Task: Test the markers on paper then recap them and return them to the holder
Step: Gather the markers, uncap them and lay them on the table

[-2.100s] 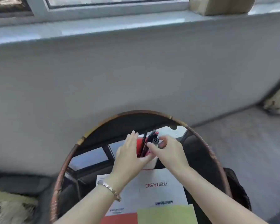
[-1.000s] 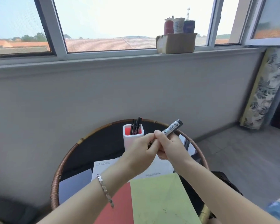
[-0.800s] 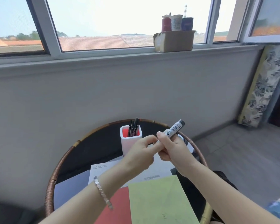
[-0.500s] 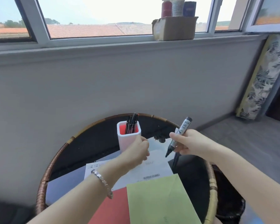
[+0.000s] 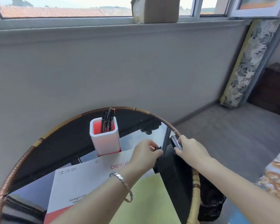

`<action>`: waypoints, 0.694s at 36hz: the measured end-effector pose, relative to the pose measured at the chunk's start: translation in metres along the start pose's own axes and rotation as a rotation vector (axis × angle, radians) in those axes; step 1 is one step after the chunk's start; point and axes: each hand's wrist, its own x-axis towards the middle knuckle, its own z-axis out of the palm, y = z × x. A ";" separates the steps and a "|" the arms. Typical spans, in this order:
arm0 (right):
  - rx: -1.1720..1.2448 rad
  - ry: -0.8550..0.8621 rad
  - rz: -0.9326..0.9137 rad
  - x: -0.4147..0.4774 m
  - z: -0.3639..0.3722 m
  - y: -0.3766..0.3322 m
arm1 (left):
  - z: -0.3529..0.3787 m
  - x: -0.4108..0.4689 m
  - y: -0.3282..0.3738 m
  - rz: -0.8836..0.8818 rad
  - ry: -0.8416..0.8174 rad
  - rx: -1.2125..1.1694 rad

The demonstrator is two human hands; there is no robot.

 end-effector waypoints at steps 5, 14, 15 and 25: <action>0.128 -0.004 0.028 -0.004 0.006 0.014 | 0.040 0.017 0.010 0.027 -0.067 0.144; 0.236 -0.034 0.082 -0.006 0.001 0.025 | 0.058 0.023 0.012 0.053 -0.066 0.189; 0.221 -0.032 0.077 -0.008 -0.002 0.023 | 0.053 0.020 0.011 0.055 -0.067 0.184; 0.332 0.025 -0.222 -0.013 -0.040 -0.067 | -0.054 -0.023 -0.007 0.130 0.059 0.192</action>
